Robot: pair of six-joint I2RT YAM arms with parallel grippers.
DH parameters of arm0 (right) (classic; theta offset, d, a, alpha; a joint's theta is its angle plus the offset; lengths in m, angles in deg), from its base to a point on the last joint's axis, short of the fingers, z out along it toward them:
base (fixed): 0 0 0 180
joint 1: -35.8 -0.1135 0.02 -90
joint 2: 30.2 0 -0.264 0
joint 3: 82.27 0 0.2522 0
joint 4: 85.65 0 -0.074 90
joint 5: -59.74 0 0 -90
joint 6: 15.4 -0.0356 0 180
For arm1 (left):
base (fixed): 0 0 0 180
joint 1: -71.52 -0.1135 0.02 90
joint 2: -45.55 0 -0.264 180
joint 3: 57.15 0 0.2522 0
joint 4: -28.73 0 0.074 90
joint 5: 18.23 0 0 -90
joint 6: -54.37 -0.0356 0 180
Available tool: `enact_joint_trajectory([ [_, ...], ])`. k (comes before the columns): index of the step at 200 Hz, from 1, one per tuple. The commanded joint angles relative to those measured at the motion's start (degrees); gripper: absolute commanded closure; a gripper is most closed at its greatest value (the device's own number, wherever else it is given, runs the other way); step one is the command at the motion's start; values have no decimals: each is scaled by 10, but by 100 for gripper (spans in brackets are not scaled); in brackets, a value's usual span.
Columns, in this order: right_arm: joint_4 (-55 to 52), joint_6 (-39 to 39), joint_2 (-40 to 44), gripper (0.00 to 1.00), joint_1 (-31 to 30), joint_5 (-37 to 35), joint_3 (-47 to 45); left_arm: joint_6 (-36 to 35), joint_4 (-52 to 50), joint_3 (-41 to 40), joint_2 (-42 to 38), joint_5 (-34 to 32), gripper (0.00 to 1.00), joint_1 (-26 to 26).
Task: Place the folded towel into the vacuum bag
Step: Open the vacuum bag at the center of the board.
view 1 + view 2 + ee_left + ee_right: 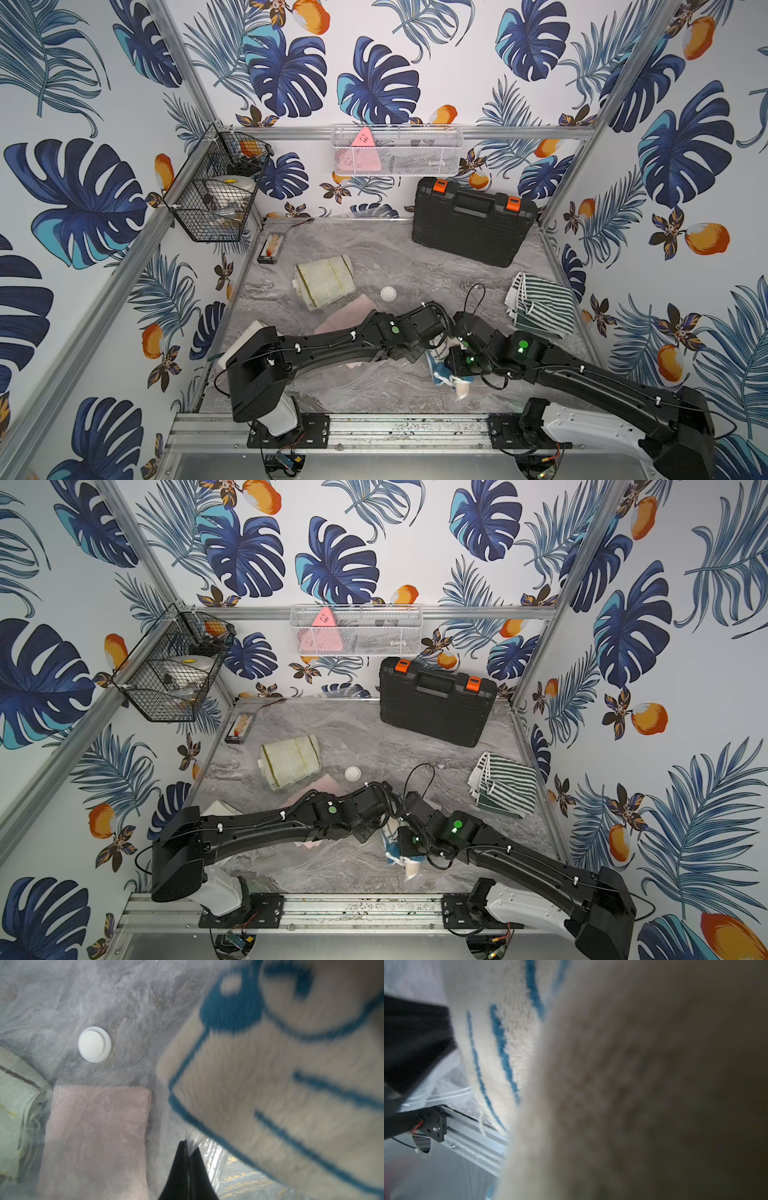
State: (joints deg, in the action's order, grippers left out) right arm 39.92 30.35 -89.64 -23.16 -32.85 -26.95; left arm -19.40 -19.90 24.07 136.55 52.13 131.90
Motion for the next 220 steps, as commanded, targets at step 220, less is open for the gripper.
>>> enact_joint_trajectory([
  [220,235,57,-224,100,8,82,29,65,84,-12,-55,80,100,-1],
])
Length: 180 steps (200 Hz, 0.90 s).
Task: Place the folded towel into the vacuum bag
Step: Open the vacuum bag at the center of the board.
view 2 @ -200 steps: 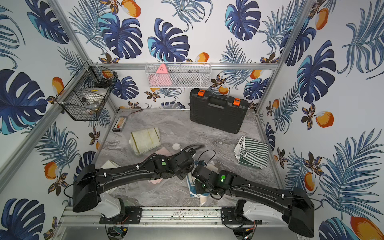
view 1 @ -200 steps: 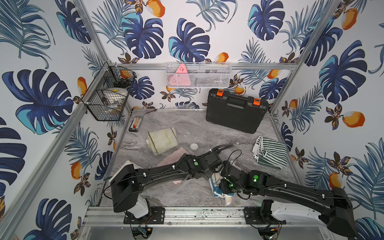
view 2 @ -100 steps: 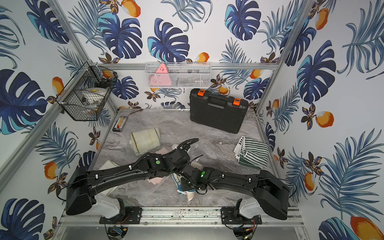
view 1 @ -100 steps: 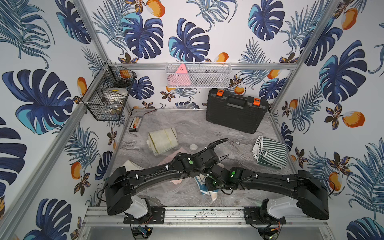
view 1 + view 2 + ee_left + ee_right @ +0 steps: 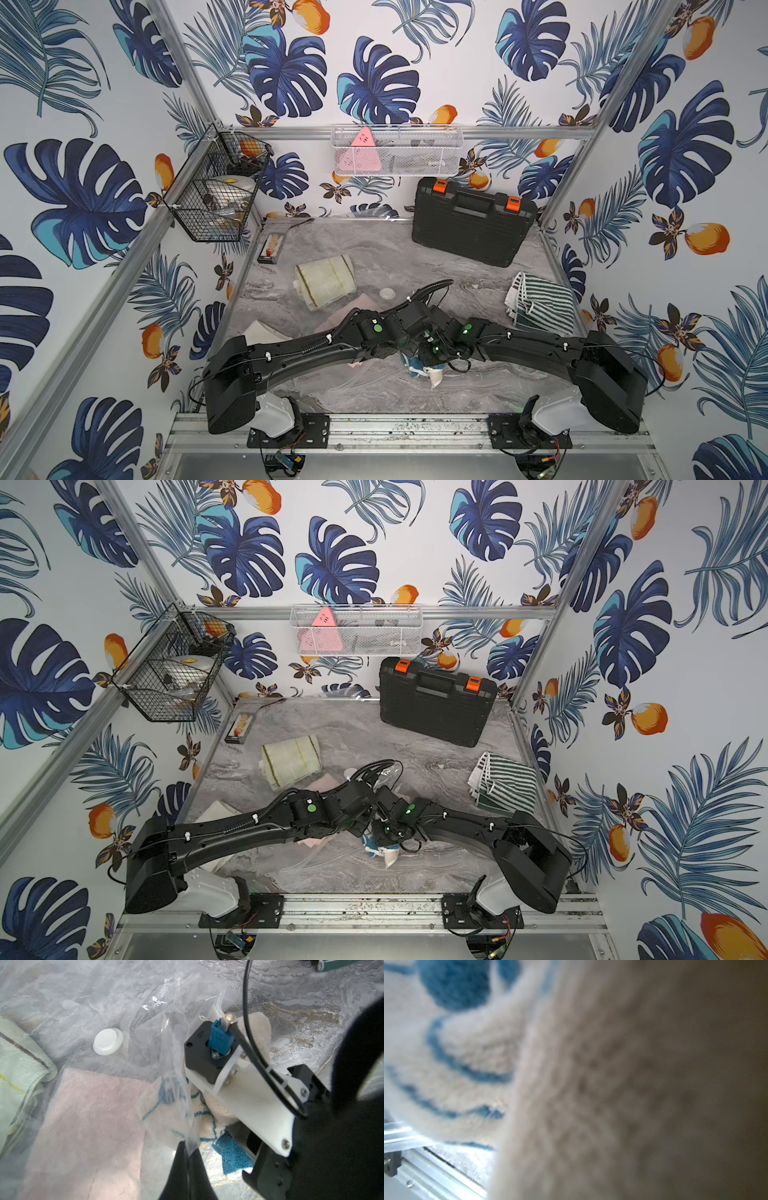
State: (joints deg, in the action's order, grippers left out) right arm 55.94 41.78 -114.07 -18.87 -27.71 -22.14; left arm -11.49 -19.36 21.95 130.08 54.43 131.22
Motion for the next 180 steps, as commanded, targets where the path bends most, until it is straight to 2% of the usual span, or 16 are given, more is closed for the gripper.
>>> enact_joint_trajectory([
  [1,76,-60,21,100,-37,32,-20,-14,79,9,10,57,100,6],
  [35,107,-137,53,100,-103,26,-69,-12,105,7,7,77,100,6],
  [70,154,-174,83,100,-112,46,-112,-18,135,-35,-30,90,100,6],
  [96,143,-166,107,98,-90,63,-113,-28,161,-76,-71,86,100,5],
  [130,145,-187,133,98,-1,154,-146,-30,177,-101,-91,87,100,6],
  [155,113,-206,169,97,8,132,-175,-40,181,-95,-87,86,100,6],
  [180,70,-226,162,97,23,137,-178,-53,189,-91,-80,98,100,6],
])
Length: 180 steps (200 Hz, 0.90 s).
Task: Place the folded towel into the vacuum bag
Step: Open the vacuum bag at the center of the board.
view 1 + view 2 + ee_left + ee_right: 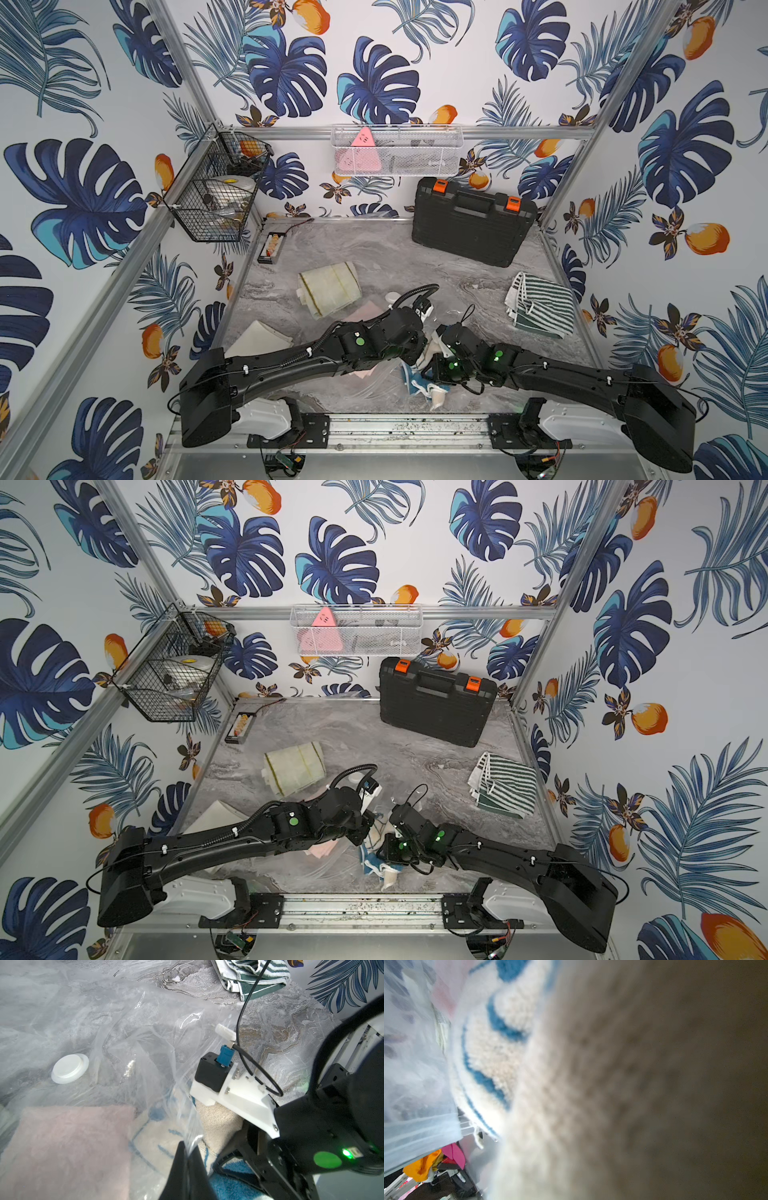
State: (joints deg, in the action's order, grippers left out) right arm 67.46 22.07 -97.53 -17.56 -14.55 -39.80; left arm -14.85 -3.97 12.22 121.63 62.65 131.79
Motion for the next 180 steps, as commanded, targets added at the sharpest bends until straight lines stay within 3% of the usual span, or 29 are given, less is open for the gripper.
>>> enact_joint_trajectory([
  [1,-45,-28,-4,97,10,6,-1,-20,36,6,5,18,100,0],
  [30,-59,7,-16,96,7,-27,61,-33,40,17,39,86,100,6],
  [61,-76,58,-67,92,16,-40,139,-78,7,35,66,84,100,40],
  [69,-71,64,-81,86,30,-33,142,-76,4,33,68,75,100,40],
  [85,-58,79,-122,62,74,14,132,-72,8,23,69,63,100,40],
  [98,-48,87,-139,51,102,49,120,-64,13,18,71,54,100,40],
  [123,-85,85,-90,28,115,50,105,-48,9,17,78,22,100,39],
  [148,-162,84,-31,19,144,67,78,-26,13,17,84,21,100,22],
  [180,-221,32,65,17,164,76,31,-21,26,24,92,47,100,13],
])
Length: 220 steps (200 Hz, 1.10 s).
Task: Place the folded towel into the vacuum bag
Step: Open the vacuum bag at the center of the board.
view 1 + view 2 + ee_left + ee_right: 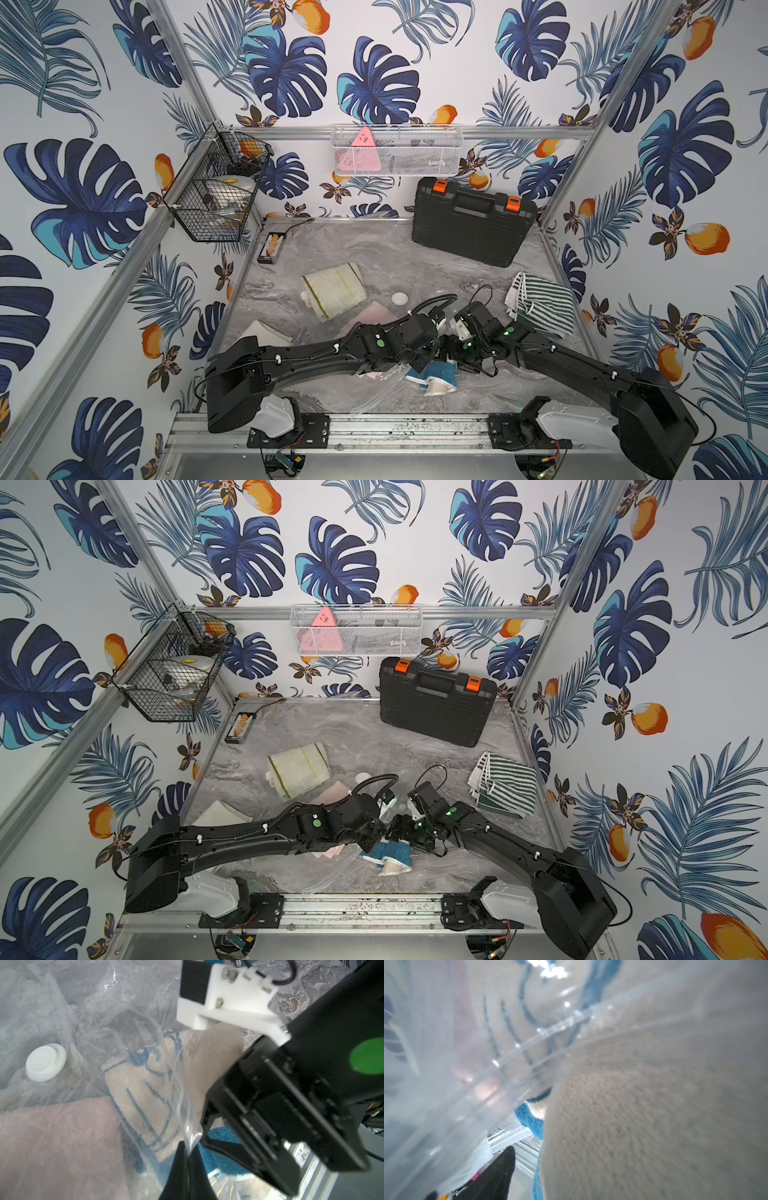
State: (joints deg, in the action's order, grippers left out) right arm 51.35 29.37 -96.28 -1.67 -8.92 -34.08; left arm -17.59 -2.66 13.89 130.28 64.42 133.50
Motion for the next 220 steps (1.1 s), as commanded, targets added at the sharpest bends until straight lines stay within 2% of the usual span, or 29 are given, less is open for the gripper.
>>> enact_joint_trajectory([
  [1,-60,-45,55,17,5,20,-28,5,13,8,6,31,100,-4],
  [18,-33,-107,99,24,5,15,-59,0,23,14,12,49,100,-4],
  [37,28,-152,104,41,5,-20,-82,-7,38,19,16,81,100,-3],
  [65,27,-101,16,72,5,-110,-8,-28,31,29,14,118,100,-3],
  [83,48,-42,-33,79,-3,-138,41,-36,17,36,25,138,100,-3],
  [94,69,8,-61,78,-7,-134,63,-38,15,37,41,141,100,-5],
  [104,45,38,-90,73,-7,-154,86,-29,19,33,58,151,100,-18],
  [127,-34,66,-114,47,11,-242,120,-8,44,17,62,161,100,-45],
  [156,-121,58,-93,30,42,-268,132,5,61,13,43,161,100,-52],
  [174,-184,19,-64,25,43,-239,126,11,63,19,47,161,100,-52],
  [190,-208,-36,-2,21,42,-187,96,22,77,14,47,163,100,-52],
  [220,-146,-207,127,22,8,-95,22,32,100,11,49,166,100,-51],
])
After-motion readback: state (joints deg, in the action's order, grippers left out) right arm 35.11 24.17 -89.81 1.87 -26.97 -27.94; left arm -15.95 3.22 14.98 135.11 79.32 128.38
